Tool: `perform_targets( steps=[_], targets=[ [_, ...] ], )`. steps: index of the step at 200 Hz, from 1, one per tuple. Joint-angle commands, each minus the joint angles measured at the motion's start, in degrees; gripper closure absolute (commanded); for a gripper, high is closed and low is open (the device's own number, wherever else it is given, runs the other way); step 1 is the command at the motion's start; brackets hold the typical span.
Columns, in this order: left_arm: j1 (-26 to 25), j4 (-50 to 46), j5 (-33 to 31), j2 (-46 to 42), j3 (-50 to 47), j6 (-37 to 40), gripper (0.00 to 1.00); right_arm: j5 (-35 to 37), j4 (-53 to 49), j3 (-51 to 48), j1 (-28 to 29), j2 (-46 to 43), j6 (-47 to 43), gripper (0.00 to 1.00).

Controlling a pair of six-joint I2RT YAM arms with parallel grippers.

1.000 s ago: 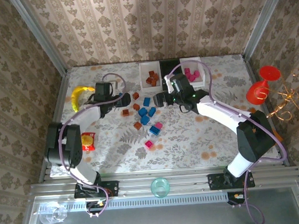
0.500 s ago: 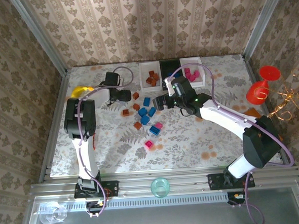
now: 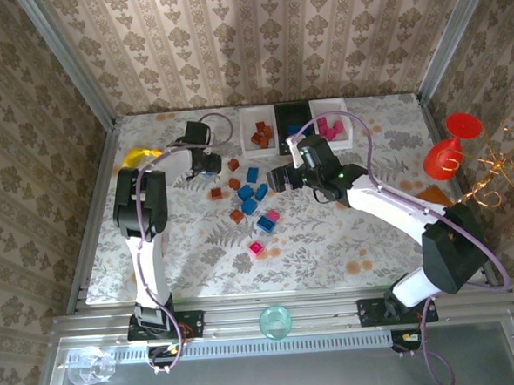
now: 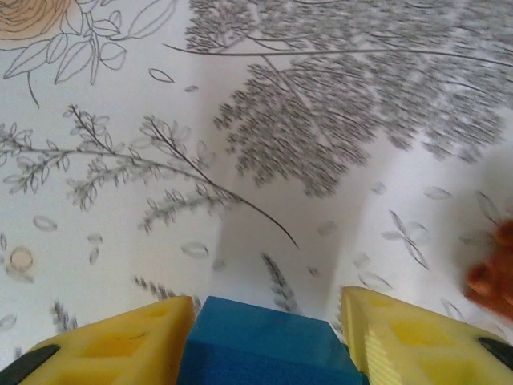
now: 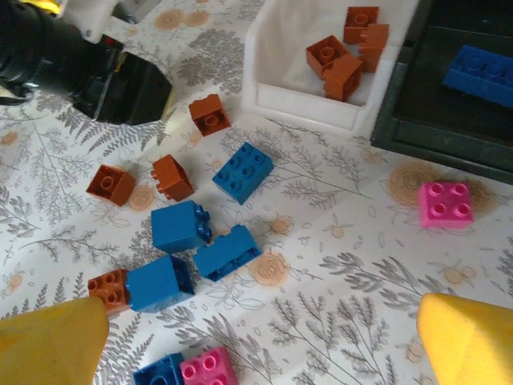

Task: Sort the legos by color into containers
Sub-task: Pick up the lego from the top-left of the table, then place the lego in the container.

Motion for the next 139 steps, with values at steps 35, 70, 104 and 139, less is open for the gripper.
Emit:
perform_targets(
  steps=[35, 70, 104, 139],
  targets=[
    [-11.3, 10.2, -0.1, -13.1, -2.3, -1.5, 0.58, 10.3, 2.0, -8.8, -4.3, -10.2, 2.1, 0.0],
    [-15.6, 11.0, 1.6, -5.0, 9.1, -0.4, 0.59, 12.6, 4.9, -12.9, -5.9, -13.7, 3.9, 0.0],
    [-17.5, 7.1, 3.8, 7.8, 26.2, 0.8, 0.58, 12.8, 4.6, -14.2, -6.4, -14.9, 4.3, 0.0],
    [-18.1, -1.2, 4.7, 22.3, 48.2, 2.4, 0.56, 11.9, 4.3, -14.9, -6.4, -15.1, 5.3, 0.0]
  ],
)
